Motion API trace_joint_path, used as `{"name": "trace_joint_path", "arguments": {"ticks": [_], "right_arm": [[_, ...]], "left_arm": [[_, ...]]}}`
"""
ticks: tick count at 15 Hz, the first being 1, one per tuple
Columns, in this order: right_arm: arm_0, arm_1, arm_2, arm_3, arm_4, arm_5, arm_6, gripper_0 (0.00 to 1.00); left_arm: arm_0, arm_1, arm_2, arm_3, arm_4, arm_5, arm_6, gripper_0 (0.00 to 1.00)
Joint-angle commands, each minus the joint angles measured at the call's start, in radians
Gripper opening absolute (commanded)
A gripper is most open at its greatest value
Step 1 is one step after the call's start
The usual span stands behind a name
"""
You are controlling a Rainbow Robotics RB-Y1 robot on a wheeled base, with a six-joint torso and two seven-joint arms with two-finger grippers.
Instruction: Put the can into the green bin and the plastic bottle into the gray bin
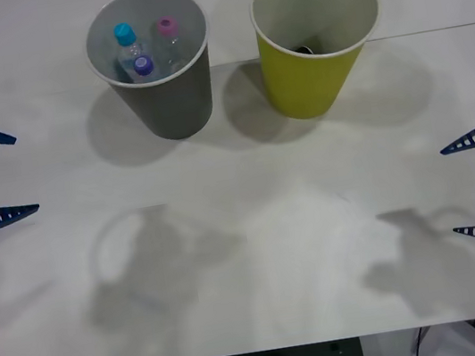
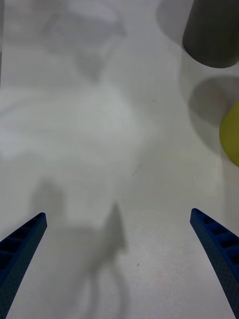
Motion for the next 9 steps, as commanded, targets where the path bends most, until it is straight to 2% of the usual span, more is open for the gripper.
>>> {"name": "trace_joint_path", "arguments": {"ticks": [1,6,9], "right_arm": [[0.0,0.0,0.0,0.0,0.0,0.0,0.0,1.0],[0.0,0.0,0.0,0.0,0.0,0.0,0.0,1.0],[0.0,0.0,0.0,0.0,0.0,0.0,0.0,1.0]], "left_arm": [[0.054,-0.004,0.001,-0.003,0.0,0.0,-0.132,1.0],[0.171,-0.024,0.024,-0.003,0.051,0.0,-0.323,1.0],[0.231,-0.028,0.034,-0.003,0.101,0.0,-0.373,1.0]]}}
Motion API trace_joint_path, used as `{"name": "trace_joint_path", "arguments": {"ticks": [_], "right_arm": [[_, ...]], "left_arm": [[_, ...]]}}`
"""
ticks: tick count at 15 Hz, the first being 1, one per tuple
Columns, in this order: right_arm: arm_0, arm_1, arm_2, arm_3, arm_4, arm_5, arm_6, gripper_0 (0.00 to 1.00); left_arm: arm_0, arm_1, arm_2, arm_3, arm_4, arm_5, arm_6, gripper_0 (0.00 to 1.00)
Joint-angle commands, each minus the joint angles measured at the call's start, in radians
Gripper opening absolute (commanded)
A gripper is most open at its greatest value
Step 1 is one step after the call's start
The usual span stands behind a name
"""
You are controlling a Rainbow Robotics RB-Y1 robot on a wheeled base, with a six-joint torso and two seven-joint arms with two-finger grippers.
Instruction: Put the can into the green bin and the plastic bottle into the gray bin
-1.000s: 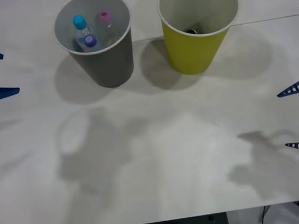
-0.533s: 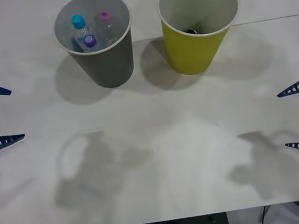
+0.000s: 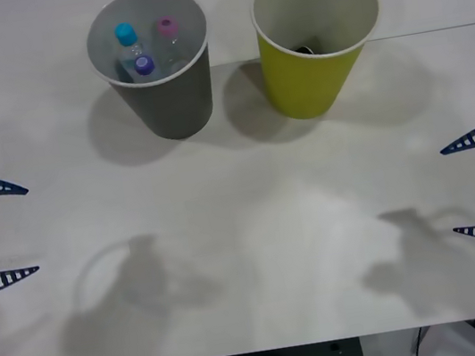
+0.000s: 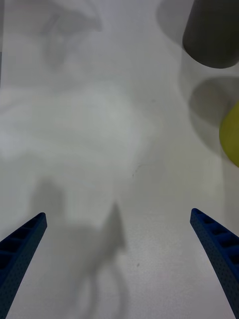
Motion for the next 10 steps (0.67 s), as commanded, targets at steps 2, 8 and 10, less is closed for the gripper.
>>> {"name": "trace_joint_path", "arguments": {"ticks": [2,8,10], "right_arm": [[0.0,0.0,0.0,0.0,0.0,0.0,0.0,1.0],[0.0,0.0,0.0,0.0,0.0,0.0,0.0,1.0],[0.0,0.0,0.0,0.0,0.0,0.0,0.0,1.0]], "left_arm": [[0.064,-0.015,0.019,-0.006,0.031,0.0,-0.082,1.0],[0.124,-0.052,0.035,-0.005,0.002,0.0,-0.116,1.0],[0.127,-0.05,0.046,-0.006,-0.032,0.0,-0.122,1.0]]}}
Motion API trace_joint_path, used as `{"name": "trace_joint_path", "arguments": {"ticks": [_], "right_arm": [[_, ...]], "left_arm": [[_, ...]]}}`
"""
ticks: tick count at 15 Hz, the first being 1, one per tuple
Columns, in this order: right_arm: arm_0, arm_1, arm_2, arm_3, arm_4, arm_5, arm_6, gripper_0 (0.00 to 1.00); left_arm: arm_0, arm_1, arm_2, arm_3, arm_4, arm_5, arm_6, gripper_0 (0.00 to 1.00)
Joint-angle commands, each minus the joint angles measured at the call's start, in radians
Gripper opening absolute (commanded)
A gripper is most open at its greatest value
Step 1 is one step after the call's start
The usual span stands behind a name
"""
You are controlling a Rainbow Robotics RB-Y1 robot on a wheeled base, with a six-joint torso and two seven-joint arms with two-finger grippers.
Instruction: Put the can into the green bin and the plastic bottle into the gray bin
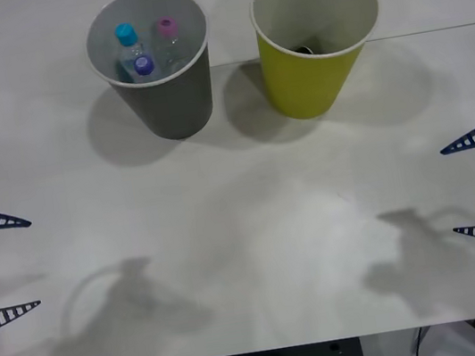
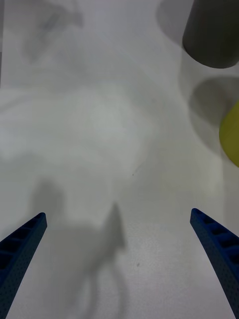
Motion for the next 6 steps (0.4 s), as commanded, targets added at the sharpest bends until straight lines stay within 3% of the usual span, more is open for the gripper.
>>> {"name": "trace_joint_path", "arguments": {"ticks": [1,6], "right_arm": [[0.0,0.0,0.0,0.0,0.0,0.0,0.0,1.0],[0.0,0.0,0.0,0.0,0.0,0.0,0.0,1.0]], "left_arm": [[0.001,0.002,0.006,-0.001,-0.042,0.0,-0.008,1.0],[0.001,0.002,0.007,-0.001,-0.05,0.0,-0.01,1.0]]}}
